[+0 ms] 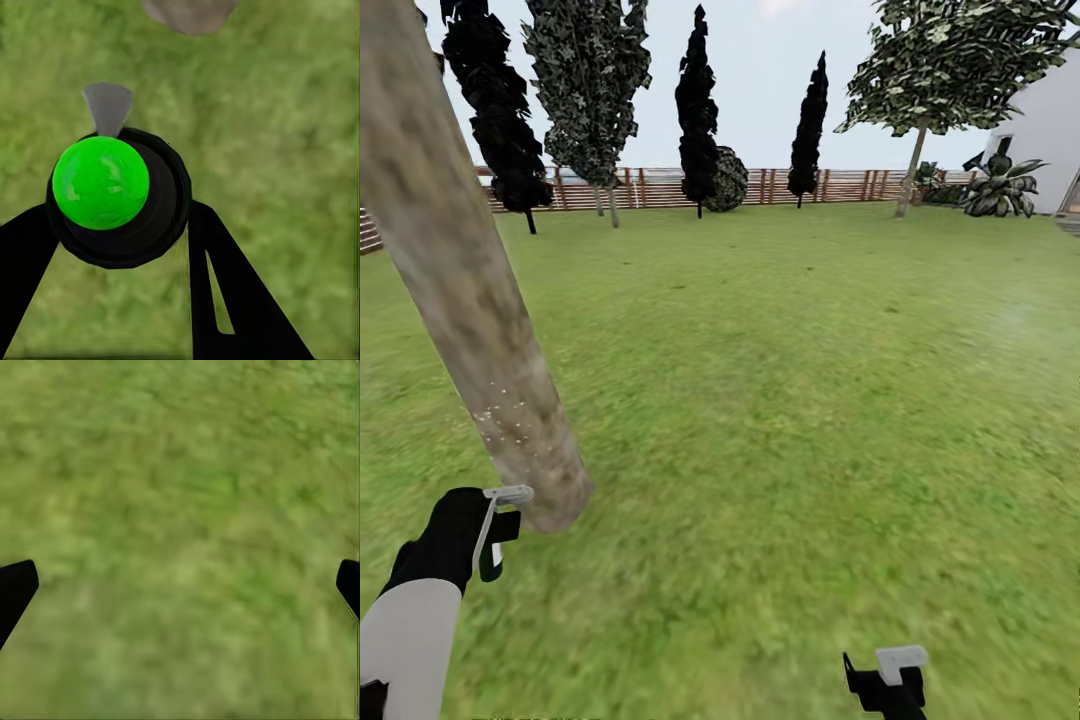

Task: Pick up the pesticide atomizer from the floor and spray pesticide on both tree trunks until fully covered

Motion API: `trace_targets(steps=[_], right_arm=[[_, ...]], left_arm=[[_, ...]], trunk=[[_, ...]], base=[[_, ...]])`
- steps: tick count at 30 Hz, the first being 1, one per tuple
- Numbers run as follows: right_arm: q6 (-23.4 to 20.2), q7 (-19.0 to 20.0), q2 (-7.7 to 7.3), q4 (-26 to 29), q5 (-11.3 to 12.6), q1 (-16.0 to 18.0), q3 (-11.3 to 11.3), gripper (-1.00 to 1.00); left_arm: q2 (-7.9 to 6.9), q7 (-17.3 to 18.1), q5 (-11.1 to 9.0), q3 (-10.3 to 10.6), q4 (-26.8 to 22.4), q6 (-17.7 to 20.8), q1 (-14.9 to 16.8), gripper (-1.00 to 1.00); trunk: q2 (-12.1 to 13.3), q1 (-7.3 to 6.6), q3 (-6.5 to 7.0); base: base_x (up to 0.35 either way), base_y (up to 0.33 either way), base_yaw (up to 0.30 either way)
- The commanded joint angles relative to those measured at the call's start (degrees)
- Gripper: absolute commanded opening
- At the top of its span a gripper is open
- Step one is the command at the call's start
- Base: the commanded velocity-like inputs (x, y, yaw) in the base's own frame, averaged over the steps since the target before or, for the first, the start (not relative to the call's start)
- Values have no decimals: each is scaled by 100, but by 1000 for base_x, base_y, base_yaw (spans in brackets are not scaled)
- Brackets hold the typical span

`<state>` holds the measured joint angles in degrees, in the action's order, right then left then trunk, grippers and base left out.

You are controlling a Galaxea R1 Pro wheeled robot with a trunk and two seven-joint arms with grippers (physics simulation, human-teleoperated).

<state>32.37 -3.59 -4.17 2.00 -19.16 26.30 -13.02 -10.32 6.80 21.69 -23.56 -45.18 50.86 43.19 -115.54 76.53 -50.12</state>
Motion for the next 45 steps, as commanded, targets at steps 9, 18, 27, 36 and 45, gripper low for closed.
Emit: trace_targets(steps=[9,18,27,36,45], right_arm=[[15,-34,-5,-7,-62,5,-25,100],[15,-33,-2,-7,-62,6,-25,100],[15,-31,4,-7,-62,0,-23,100],[8,-30,3,-7,-62,3,-25,100],[6,-27,5,-7,-62,1,-19,100]], left_arm=[[4,58,91,2,-8,54,8,-100],[12,58,98,19,-16,63,21,-100],[13,58,99,35,-45,73,53,-100],[13,65,109,48,-56,82,62,-100],[15,126,66,55,-102,110,65,-100]], trunk=[[-2,-1,-5],[-2,-1,-5],[-2,-1,-5],[-2,-1,-5],[-2,-1,-5]], base=[[42,-275,9],[204,-260,0],[256,-234,201],[256,-233,276],[59,-47,276]])
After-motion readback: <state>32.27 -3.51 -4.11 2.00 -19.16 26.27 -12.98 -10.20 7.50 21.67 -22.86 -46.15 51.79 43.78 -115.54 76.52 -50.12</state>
